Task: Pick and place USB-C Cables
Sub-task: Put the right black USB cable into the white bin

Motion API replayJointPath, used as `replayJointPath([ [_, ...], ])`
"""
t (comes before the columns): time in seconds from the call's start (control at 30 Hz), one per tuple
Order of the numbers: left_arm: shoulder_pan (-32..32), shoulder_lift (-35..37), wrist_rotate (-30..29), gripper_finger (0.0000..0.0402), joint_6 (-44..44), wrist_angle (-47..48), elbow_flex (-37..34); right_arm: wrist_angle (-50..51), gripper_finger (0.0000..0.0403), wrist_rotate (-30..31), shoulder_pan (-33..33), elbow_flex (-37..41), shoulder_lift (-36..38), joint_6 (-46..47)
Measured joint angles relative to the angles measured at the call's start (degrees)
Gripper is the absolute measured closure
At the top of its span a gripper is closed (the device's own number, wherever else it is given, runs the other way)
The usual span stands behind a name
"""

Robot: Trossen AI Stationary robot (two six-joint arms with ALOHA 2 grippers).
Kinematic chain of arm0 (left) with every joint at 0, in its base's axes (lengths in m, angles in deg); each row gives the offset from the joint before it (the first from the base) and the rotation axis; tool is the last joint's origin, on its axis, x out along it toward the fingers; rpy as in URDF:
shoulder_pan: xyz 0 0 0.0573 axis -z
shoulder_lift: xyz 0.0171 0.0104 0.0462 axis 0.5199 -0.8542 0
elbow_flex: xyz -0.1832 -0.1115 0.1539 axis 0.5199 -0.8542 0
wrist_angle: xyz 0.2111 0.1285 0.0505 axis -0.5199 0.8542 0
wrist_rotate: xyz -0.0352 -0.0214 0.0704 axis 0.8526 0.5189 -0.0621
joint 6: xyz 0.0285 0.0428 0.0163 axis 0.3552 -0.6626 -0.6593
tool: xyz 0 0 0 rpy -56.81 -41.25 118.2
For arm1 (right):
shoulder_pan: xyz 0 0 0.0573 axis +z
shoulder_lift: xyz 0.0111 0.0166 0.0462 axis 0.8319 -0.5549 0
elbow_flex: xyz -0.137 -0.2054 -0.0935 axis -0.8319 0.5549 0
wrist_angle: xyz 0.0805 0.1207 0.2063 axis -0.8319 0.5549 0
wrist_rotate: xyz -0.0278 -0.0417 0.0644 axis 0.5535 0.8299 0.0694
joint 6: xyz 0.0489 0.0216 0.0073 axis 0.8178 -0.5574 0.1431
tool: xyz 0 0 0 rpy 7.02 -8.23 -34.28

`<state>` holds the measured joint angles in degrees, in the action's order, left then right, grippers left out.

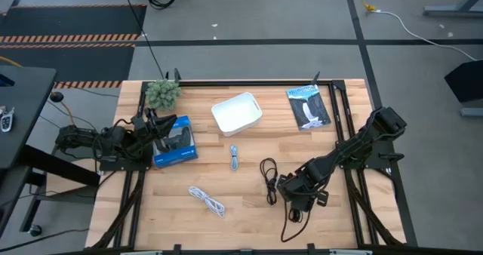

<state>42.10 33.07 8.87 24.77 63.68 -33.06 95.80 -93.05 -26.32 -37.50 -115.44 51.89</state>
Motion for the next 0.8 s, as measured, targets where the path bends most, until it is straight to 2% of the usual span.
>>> replayJointPath([
  [0.17,0.0,0.0,0.0,0.0358,0.0,0.0,0.0,-3.3,0.0219,2.4,1.7,2.3,0.0,-2.3],
  [0.8,0.0,0.0,0.0,0.0358,0.0,0.0,0.0,-13.0,0.0219,4.7,2.2,8.3,0.1,-2.4],
])
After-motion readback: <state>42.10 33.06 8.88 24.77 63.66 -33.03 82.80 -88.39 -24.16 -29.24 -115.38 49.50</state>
